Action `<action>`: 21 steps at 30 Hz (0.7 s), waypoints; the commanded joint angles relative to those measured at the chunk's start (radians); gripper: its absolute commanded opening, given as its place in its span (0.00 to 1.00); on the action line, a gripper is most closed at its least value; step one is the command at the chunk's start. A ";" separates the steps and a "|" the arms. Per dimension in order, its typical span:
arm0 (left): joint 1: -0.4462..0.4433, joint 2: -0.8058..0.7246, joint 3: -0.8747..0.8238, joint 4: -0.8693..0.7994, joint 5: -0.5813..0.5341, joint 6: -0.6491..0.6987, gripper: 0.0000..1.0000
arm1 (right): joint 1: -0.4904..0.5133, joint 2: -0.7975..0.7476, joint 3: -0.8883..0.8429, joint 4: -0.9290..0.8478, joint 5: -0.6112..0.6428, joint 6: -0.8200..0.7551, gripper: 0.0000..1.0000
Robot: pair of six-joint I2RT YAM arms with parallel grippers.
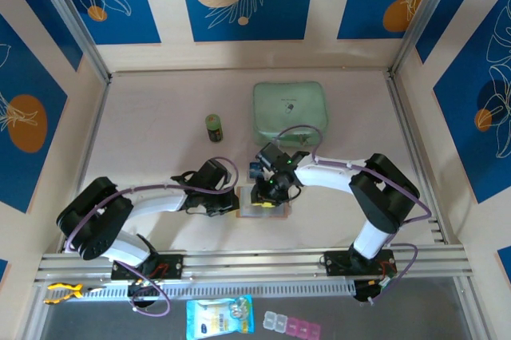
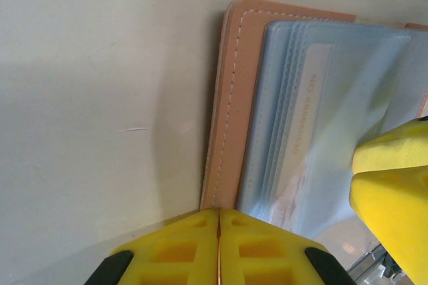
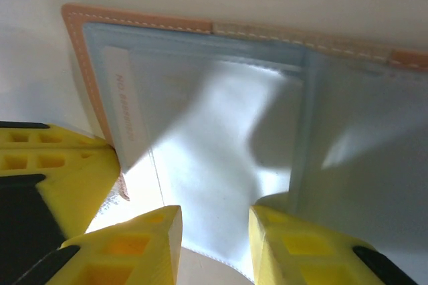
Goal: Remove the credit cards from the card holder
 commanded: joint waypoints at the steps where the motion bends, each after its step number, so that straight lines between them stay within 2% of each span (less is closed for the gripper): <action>1: -0.007 -0.011 -0.017 -0.047 -0.026 -0.011 0.08 | -0.008 -0.028 -0.023 -0.040 0.004 -0.016 0.33; 11: -0.007 -0.053 0.009 -0.082 -0.043 -0.004 0.08 | -0.027 -0.047 -0.064 0.009 -0.025 -0.013 0.31; 21: -0.009 -0.075 0.064 -0.064 -0.005 0.010 0.12 | -0.073 -0.080 -0.148 0.122 -0.103 0.001 0.25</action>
